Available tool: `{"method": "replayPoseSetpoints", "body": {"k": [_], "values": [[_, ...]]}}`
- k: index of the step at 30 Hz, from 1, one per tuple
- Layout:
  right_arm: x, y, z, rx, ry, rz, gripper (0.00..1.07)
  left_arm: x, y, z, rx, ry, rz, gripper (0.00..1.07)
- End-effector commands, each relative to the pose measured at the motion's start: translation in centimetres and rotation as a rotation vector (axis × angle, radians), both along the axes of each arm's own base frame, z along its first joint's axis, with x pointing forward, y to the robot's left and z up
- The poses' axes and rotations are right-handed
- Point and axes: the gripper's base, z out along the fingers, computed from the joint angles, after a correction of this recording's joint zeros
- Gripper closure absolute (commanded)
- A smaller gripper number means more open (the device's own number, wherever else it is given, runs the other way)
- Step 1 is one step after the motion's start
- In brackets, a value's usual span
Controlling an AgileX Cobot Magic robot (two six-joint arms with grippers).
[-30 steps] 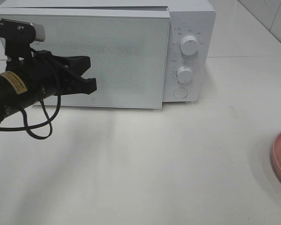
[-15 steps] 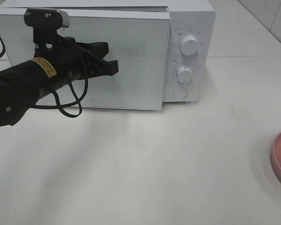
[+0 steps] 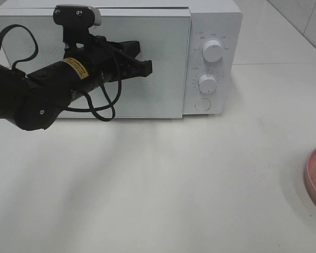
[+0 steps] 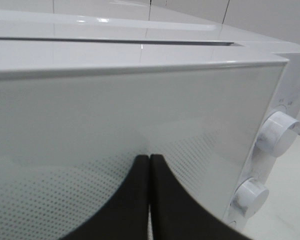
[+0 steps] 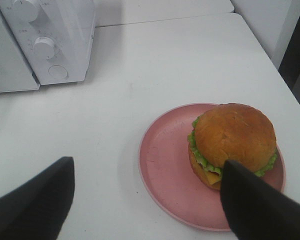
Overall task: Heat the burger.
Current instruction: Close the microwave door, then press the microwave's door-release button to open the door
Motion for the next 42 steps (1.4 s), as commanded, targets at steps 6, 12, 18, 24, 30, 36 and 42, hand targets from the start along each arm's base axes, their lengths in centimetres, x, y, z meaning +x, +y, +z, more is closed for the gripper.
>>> {"method": "replayPoseSetpoints", "body": {"k": [6,12,18,24,30,36,42], "values": [[-0.3,0.0,0.0,-0.005,-0.036,-0.006,0.33,2.8,-0.1,0.9,-0.103,0.007,0.104,1.07],[-0.3,0.0,0.0,-0.005,-0.036,-0.006,0.33,2.3,-0.8,0.8,-0.05,0.048,0.046,1.07],[-0.3,0.0,0.0,-0.005,-0.036,-0.006,0.33,-0.2,-1.3,0.9,0.005,0.132,-0.002,1.07],[-0.3,0.0,0.0,-0.005,-0.036,-0.006,0.33,-4.1,-0.8,0.4,0.093,0.282,-0.038,0.53],[-0.3,0.0,0.0,-0.005,-0.036,-0.006,0.33,-6.3,0.1,0.0,0.152,0.417,-0.036,0.05],[-0.3,0.0,0.0,-0.005,-0.036,-0.006,0.33,-8.2,1.7,0.6,0.291,0.599,-0.015,0.06],[-0.3,0.0,0.0,-0.005,-0.036,-0.006,0.33,-10.5,3.7,2.6,0.443,0.728,-0.006,0.06]]}}
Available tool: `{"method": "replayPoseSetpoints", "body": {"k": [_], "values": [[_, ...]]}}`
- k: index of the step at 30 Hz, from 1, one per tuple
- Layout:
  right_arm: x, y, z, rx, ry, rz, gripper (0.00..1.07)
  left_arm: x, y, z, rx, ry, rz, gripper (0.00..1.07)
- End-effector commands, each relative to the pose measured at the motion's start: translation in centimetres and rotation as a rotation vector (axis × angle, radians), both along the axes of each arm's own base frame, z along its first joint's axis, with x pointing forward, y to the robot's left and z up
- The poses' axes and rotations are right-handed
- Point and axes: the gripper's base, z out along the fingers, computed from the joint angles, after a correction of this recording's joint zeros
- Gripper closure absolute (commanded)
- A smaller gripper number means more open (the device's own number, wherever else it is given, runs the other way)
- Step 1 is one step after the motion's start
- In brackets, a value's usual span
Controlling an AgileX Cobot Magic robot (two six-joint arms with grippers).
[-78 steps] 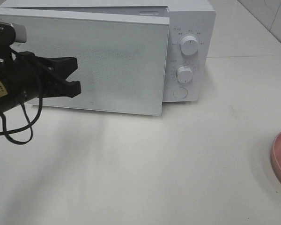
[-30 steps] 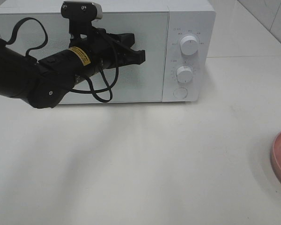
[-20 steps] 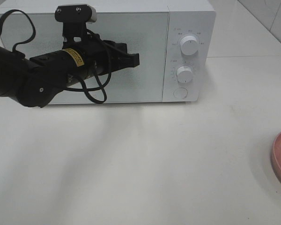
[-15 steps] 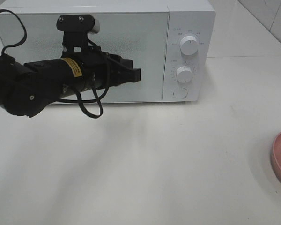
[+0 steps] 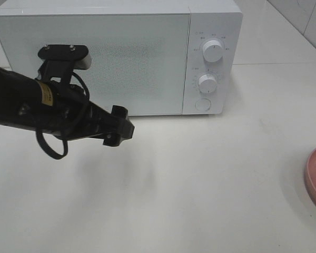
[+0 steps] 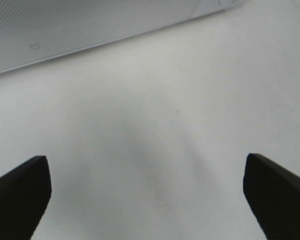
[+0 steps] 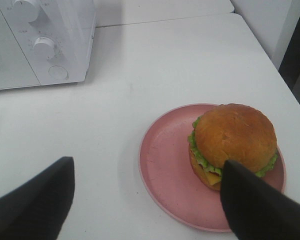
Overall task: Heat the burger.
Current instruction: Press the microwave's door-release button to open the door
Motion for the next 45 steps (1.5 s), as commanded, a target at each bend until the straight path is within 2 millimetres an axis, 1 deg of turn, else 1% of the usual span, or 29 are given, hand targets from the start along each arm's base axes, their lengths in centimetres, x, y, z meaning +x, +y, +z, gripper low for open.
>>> {"method": "replayPoseSetpoints", "body": {"k": [1,2,4,5,7,8,9,10,11,12,13,14,15,16,17,18,20,21,23,28,30,31,32,33,37,39,41,44,45], "values": [[-0.3,0.0,0.0,-0.005,-0.035,-0.006,0.33,-1.6,1.1,1.1,0.082,0.082,-0.005,0.06],[-0.3,0.0,0.0,-0.005,-0.035,-0.006,0.33,-1.6,1.1,1.1,0.082,0.082,-0.005,0.06],[-0.3,0.0,0.0,-0.005,-0.035,-0.006,0.33,-2.5,2.6,1.9,0.167,0.148,-0.002,0.06],[-0.3,0.0,0.0,-0.005,-0.035,-0.006,0.33,-2.5,2.6,1.9,0.167,0.148,-0.002,0.06],[-0.3,0.0,0.0,-0.005,-0.035,-0.006,0.33,-2.5,4.6,2.3,0.228,0.203,0.024,0.06],[-0.3,0.0,0.0,-0.005,-0.035,-0.006,0.33,-2.5,4.6,2.3,0.228,0.203,0.024,0.06],[-0.3,0.0,0.0,-0.005,-0.035,-0.006,0.33,-2.2,6.2,2.6,0.246,0.229,0.062,0.06],[-0.3,0.0,0.0,-0.005,-0.035,-0.006,0.33,-2.1,6.9,2.8,0.251,0.237,0.08,0.06],[-0.3,0.0,0.0,-0.005,-0.035,-0.006,0.33,-2.1,6.9,2.8,0.251,0.237,0.08,0.06],[-0.3,0.0,0.0,-0.005,-0.035,-0.006,0.33,-1.8,8.8,3.2,0.26,0.264,0.127,0.06],[-0.3,0.0,0.0,-0.005,-0.035,-0.006,0.33,-1.7,9.6,3.3,0.264,0.279,0.148,0.06],[-0.3,0.0,0.0,-0.005,-0.035,-0.006,0.33,-1.7,9.6,3.3,0.264,0.279,0.148,0.06],[-0.3,0.0,0.0,-0.005,-0.035,-0.006,0.33,-1.6,11.6,3.6,0.271,0.312,0.199,0.06],[-0.3,0.0,0.0,-0.005,-0.035,-0.006,0.33,-1.5,12.6,3.7,0.275,0.334,0.224,0.06],[-0.3,0.0,0.0,-0.005,-0.035,-0.006,0.33,-1.5,12.6,3.7,0.275,0.334,0.224,0.06],[-0.3,0.0,0.0,-0.005,-0.035,-0.006,0.33,-2.0,14.2,4.1,0.27,0.386,0.278,0.06],[-0.3,0.0,0.0,-0.005,-0.035,-0.006,0.33,-2.3,14.9,4.3,0.26,0.415,0.31,0.06],[-0.3,0.0,0.0,-0.005,-0.035,-0.006,0.33,-3.0,16.0,4.8,0.262,0.455,0.349,0.06],[-0.3,0.0,0.0,-0.005,-0.035,-0.006,0.33,-3.7,16.8,5.3,0.272,0.47,0.375,0.06],[-0.3,0.0,0.0,-0.005,-0.035,-0.006,0.33,-5.1,17.7,6.3,0.305,0.468,0.403,0.06],[-0.3,0.0,0.0,-0.005,-0.035,-0.006,0.33,-6.3,17.9,6.6,0.301,0.439,0.412,0.06],[-0.3,0.0,0.0,-0.005,-0.035,-0.006,0.33,-6.3,17.9,6.6,0.301,0.439,0.412,0.06],[-0.3,0.0,0.0,-0.005,-0.035,-0.006,0.33,-7.3,18.0,6.6,0.299,0.423,0.413,0.06],[-0.3,0.0,0.0,-0.005,-0.035,-0.006,0.33,-7.3,18.0,6.6,0.299,0.423,0.413,0.06],[-0.3,0.0,0.0,-0.005,-0.035,-0.006,0.33,-9.6,18.3,6.3,0.296,0.391,0.417,0.06],[-0.3,0.0,0.0,-0.005,-0.035,-0.006,0.33,-9.9,18.3,6.3,0.294,0.382,0.418,0.06],[-0.3,0.0,0.0,-0.005,-0.035,-0.006,0.33,-11.5,18.5,5.9,0.29,0.35,0.421,0.06],[-0.3,0.0,0.0,-0.005,-0.035,-0.006,0.33,-11.8,18.6,5.8,0.287,0.341,0.422,0.06],[-0.3,0.0,0.0,-0.005,-0.035,-0.006,0.33,-12.4,18.6,5.4,0.278,0.313,0.424,0.06]]}}
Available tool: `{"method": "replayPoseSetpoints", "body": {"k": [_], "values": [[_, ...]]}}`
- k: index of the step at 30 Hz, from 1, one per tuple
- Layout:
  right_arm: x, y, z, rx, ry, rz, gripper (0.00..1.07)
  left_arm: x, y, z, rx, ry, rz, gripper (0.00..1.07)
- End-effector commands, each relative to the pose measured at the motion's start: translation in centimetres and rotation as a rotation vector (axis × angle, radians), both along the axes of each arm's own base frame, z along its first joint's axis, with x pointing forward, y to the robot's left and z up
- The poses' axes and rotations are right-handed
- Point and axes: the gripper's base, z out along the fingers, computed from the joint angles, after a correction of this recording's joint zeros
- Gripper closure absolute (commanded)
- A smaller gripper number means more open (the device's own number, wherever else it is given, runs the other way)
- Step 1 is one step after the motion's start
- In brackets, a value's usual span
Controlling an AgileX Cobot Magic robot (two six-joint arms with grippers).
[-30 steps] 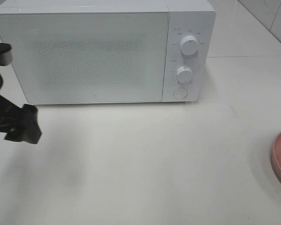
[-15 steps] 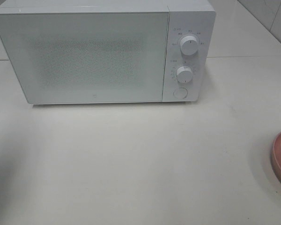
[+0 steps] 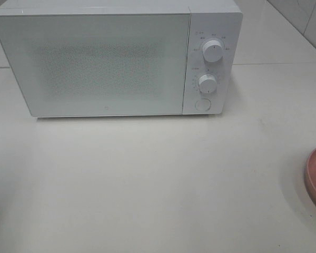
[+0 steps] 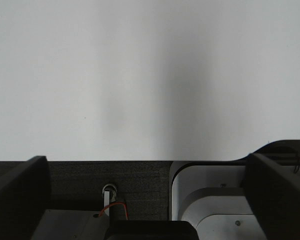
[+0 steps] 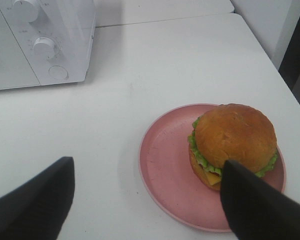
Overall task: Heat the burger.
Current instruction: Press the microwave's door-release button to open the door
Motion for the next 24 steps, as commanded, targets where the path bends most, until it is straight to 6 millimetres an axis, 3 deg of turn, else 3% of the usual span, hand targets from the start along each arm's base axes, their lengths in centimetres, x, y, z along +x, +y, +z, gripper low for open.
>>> {"method": "replayPoseSetpoints", "body": {"k": [1,4,14,16,22,24], "values": [[-0.3,0.0,0.0,-0.005,-0.035,-0.006,0.33,-1.1,0.2,-0.7,-0.004,-0.054,0.005,0.06],[-0.3,0.0,0.0,-0.005,-0.035,-0.006,0.33,-1.8,0.2,-1.0,-0.006,-0.069,0.004,0.06],[-0.3,0.0,0.0,-0.005,-0.035,-0.006,0.33,-3.8,0.3,0.7,-0.032,-0.242,0.005,0.06],[-0.3,0.0,0.0,-0.005,-0.035,-0.006,0.33,-5.4,0.2,1.6,-0.083,-0.356,0.008,0.06],[-0.3,0.0,0.0,-0.005,-0.035,-0.006,0.33,-7.1,0.2,2.3,-0.11,-0.467,0.006,0.06],[-0.3,0.0,0.0,-0.005,-0.035,-0.006,0.33,-8.8,0.4,2.8,-0.121,-0.58,0.007,0.06]]}}
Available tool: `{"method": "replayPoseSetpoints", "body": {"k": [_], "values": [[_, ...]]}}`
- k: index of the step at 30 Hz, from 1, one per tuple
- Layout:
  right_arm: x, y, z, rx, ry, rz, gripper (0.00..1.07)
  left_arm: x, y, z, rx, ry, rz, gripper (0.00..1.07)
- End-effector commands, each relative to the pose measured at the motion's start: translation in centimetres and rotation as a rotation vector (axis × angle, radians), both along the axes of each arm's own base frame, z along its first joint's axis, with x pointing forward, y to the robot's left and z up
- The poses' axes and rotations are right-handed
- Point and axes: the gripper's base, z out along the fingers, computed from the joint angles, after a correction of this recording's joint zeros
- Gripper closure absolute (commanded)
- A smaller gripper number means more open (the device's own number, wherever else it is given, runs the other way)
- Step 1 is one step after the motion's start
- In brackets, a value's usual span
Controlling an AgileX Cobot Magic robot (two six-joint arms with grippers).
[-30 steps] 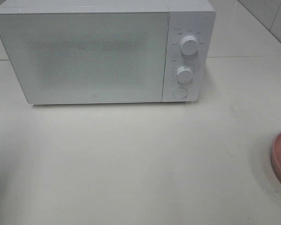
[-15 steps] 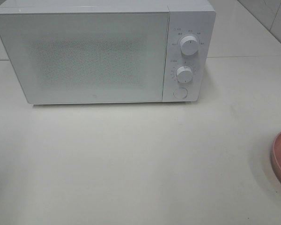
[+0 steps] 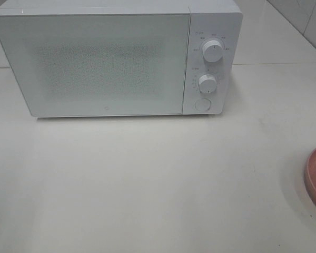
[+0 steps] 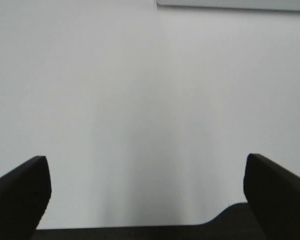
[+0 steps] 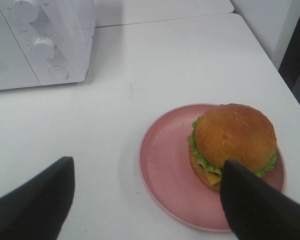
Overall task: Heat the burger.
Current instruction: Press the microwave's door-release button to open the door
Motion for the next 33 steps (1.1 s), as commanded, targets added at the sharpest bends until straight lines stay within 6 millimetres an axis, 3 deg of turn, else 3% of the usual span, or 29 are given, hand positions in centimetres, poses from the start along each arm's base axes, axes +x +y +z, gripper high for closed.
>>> {"method": "replayPoseSetpoints", "body": {"k": [1,6,16,33], "values": [[-0.3,0.0,0.0,-0.005,-0.035,-0.006,0.33,-1.0,0.1,0.2,-0.019,-0.066,0.009,0.06],[-0.3,0.0,0.0,-0.005,-0.035,-0.006,0.33,-2.8,0.4,0.5,-0.021,-0.187,0.11,0.06],[-0.3,0.0,0.0,-0.005,-0.035,-0.006,0.33,-5.5,0.3,0.5,-0.031,-0.357,0.116,0.06],[-0.2,0.0,0.0,-0.004,-0.03,-0.005,0.33,-5.4,0.3,0.5,-0.031,-0.35,0.116,0.06]]}}
